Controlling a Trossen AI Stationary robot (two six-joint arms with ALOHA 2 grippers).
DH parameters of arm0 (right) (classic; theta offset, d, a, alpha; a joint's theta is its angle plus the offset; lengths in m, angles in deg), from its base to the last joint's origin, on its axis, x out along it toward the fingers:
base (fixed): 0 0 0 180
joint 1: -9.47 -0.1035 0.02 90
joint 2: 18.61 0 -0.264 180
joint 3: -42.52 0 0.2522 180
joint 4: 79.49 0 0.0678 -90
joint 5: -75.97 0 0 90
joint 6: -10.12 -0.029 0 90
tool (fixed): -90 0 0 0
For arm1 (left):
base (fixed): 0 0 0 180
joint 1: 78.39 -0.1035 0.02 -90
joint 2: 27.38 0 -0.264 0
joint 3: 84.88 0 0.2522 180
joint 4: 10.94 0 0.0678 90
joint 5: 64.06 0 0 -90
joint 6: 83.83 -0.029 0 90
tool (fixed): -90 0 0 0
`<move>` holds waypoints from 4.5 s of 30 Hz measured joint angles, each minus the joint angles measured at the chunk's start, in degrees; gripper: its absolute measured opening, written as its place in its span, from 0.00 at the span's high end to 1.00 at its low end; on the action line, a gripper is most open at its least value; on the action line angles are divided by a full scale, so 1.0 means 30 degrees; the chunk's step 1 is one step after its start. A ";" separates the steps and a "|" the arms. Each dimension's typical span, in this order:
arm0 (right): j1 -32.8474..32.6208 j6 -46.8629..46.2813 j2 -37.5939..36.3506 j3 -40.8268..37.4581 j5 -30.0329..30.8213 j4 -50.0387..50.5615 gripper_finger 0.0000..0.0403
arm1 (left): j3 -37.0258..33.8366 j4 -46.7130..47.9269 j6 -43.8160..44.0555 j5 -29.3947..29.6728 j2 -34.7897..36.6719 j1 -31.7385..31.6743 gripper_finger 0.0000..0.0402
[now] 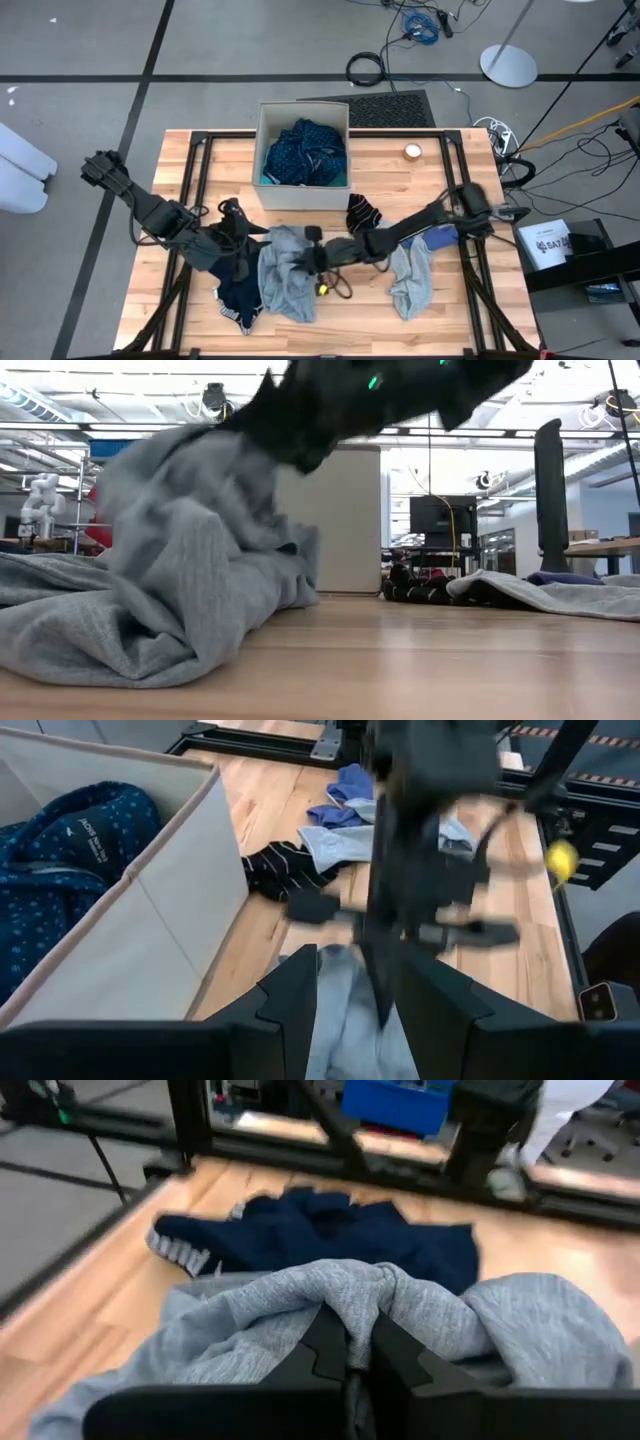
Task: Sort clothes
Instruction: Put the gray shirt into the white laundry organizer
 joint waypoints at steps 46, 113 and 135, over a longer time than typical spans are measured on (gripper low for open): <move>-0.0421 -0.2701 -0.1703 0.7288 -0.3031 2.1887 0.44 | -0.0123 -0.0040 0.0489 0.0068 0.0000 0.0000 0.66; -0.8036 -1.1096 -0.9547 0.7282 1.2077 3.3714 0.42 | -0.6207 -1.6188 -0.3886 -0.6018 -1.0682 -0.5430 0.23; -0.8029 -1.0877 -0.9532 0.6632 1.2131 3.3580 0.42 | -0.6018 -1.7546 -0.3913 -0.8933 -1.5438 -0.5632 0.23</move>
